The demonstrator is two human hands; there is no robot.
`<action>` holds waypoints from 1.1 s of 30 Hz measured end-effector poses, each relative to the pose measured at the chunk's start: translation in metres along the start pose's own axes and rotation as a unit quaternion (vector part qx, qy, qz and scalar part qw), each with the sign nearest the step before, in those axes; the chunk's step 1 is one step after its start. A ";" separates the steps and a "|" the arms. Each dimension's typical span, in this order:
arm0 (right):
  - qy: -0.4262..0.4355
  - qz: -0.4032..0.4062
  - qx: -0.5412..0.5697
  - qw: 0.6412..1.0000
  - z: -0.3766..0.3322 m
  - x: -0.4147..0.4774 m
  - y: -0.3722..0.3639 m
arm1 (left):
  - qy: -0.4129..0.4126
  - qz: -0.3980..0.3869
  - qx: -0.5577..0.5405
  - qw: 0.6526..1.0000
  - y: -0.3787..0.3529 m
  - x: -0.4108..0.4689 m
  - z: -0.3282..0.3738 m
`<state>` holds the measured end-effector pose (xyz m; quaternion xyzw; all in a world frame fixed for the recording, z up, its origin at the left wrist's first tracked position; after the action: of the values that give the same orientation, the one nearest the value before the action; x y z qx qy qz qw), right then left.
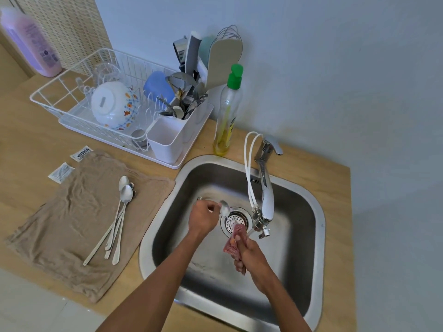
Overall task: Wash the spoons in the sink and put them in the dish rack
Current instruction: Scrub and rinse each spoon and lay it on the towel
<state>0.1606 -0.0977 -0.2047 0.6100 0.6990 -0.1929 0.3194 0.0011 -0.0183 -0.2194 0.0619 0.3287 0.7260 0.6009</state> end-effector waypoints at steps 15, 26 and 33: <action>-0.036 0.064 0.036 0.997 -0.001 0.003 0.015 | 0.110 0.021 -0.217 0.970 -0.045 -0.009 0.021; -0.068 0.132 0.102 0.984 -0.005 0.016 0.012 | 0.153 0.014 -0.246 0.957 -0.004 -0.002 -0.003; -0.040 0.216 0.095 0.971 -0.001 0.009 0.035 | 0.216 -0.230 -0.248 0.916 -0.057 -0.050 0.003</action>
<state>0.1937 -0.0842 -0.2054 0.7657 0.5159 -0.2096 0.3220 0.0636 -0.0594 -0.2338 -0.3251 0.2652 0.6214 0.6617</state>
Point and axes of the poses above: each hand's wrist, its own x-axis towards the middle knuckle, its own y-axis out of the back of the hand, z = x × y, the point moved 2 cm from there along x, towards the middle knuckle, and after that the axes turned 2 degrees about z, right-handed, at the moved point
